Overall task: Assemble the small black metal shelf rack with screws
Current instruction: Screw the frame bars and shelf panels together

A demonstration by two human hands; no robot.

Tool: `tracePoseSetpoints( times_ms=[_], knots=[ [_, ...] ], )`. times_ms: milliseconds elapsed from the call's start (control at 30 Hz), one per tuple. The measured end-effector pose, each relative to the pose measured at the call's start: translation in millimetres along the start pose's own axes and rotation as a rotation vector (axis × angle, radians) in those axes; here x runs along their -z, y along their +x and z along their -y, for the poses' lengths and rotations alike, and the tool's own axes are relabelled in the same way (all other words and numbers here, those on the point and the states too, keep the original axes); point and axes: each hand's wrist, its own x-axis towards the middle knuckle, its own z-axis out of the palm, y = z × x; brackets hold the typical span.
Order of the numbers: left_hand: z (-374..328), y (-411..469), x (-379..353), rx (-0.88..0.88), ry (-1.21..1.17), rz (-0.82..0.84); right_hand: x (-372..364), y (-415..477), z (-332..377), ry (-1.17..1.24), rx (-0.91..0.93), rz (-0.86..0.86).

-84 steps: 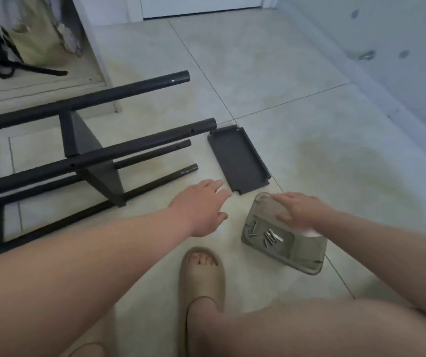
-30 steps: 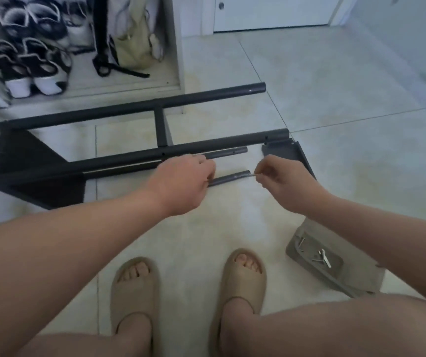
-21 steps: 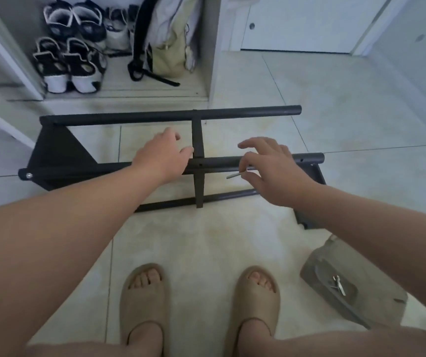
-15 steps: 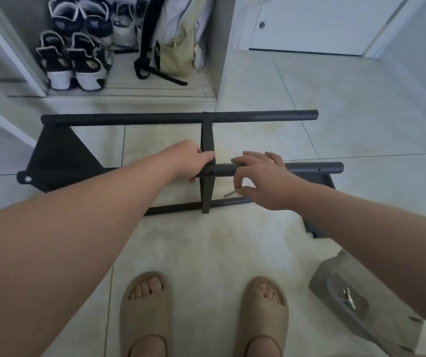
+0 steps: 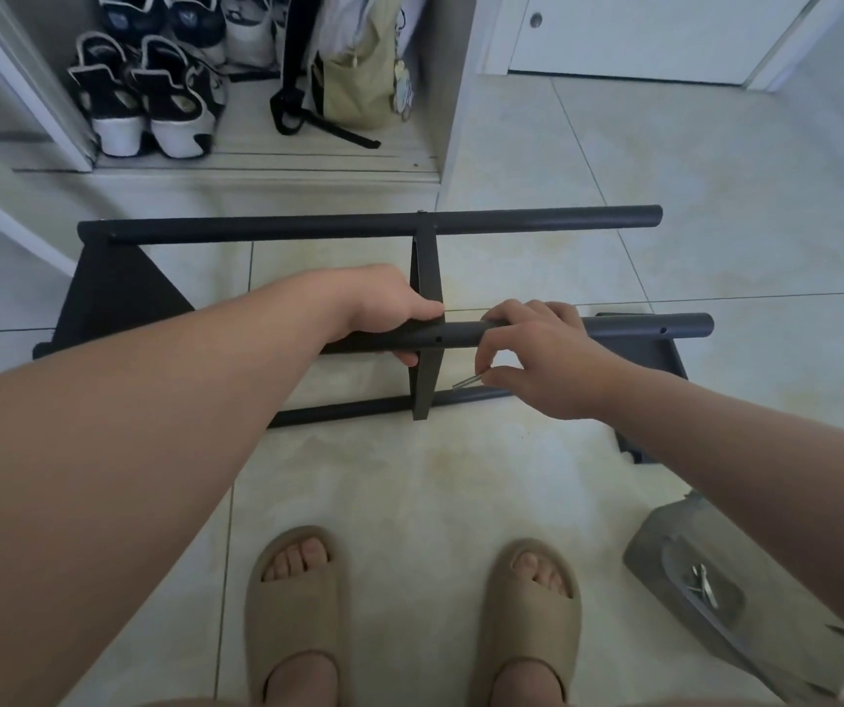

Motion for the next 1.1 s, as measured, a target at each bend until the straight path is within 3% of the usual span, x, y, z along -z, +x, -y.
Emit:
tracePoseSetpoints(
  times_ms=[133, 500, 800, 1100],
  knots=[
    [0.3, -8.1, 0.2, -0.020, 0.016, 0.078, -0.2, -5.0, 0.5, -0.020, -0.014, -0.024],
    [7.6, -17.2, -2.0, -0.057, 0.016, 0.035, -7.4, -10.0, 4.3, -0.116, 0.034, -0.110],
    [18.7, -6.6, -22.2, -0.008, 0.027, 0.085, -29.8, -11.0, -3.0, -0.094, -0.003, 0.052],
    [26.6, -14.0, -21.8, -0.050, 0.009, 0.049, -31.7, -15.4, -5.4, -0.110, 0.012, 0.047]
  ],
)
